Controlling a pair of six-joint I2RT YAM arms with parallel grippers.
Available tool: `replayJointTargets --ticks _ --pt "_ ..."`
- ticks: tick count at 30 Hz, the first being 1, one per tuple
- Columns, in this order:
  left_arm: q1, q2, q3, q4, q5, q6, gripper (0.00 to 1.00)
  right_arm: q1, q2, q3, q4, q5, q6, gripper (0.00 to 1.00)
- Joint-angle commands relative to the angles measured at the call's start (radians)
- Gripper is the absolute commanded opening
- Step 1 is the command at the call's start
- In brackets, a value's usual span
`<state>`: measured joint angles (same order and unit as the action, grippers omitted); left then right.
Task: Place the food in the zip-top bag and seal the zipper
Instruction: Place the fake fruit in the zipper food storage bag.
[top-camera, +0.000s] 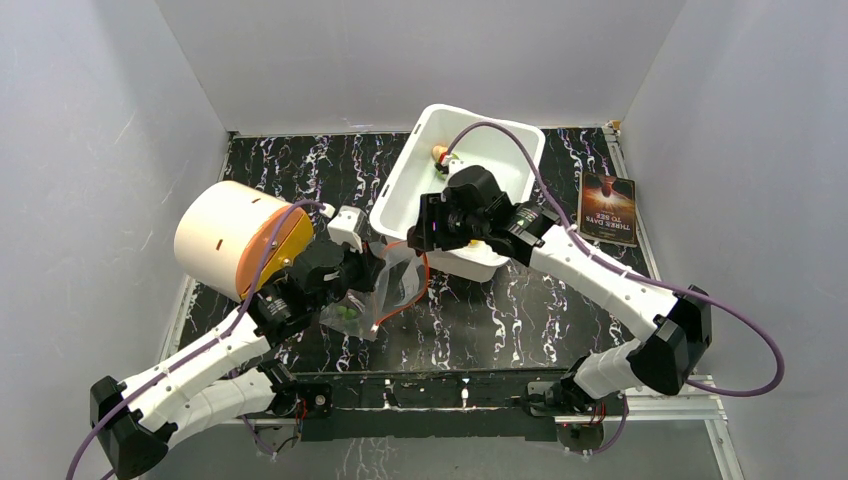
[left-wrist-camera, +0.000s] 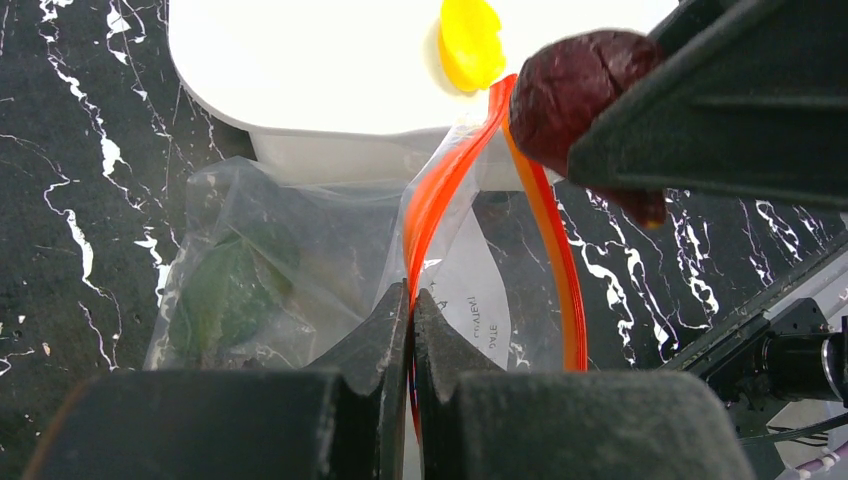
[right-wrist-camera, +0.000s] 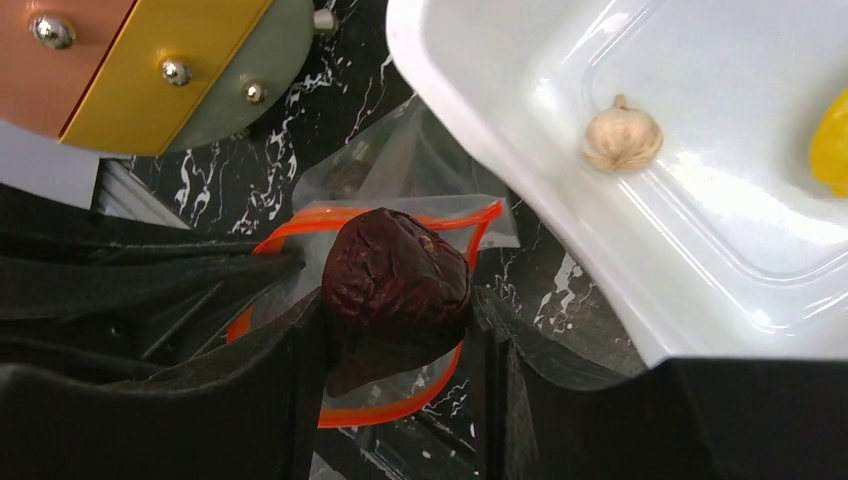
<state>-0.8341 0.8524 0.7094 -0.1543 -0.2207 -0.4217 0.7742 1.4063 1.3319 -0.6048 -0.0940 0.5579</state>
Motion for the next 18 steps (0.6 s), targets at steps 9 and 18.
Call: replayJointTargets --ticks 9,18 --pt "0.000 -0.004 0.045 0.023 0.006 -0.015 0.00 0.087 0.029 -0.040 0.061 -0.066 0.051 0.35" --pt "0.001 0.005 0.044 0.031 0.007 -0.018 0.00 0.097 0.053 -0.058 0.043 -0.043 0.050 0.48"
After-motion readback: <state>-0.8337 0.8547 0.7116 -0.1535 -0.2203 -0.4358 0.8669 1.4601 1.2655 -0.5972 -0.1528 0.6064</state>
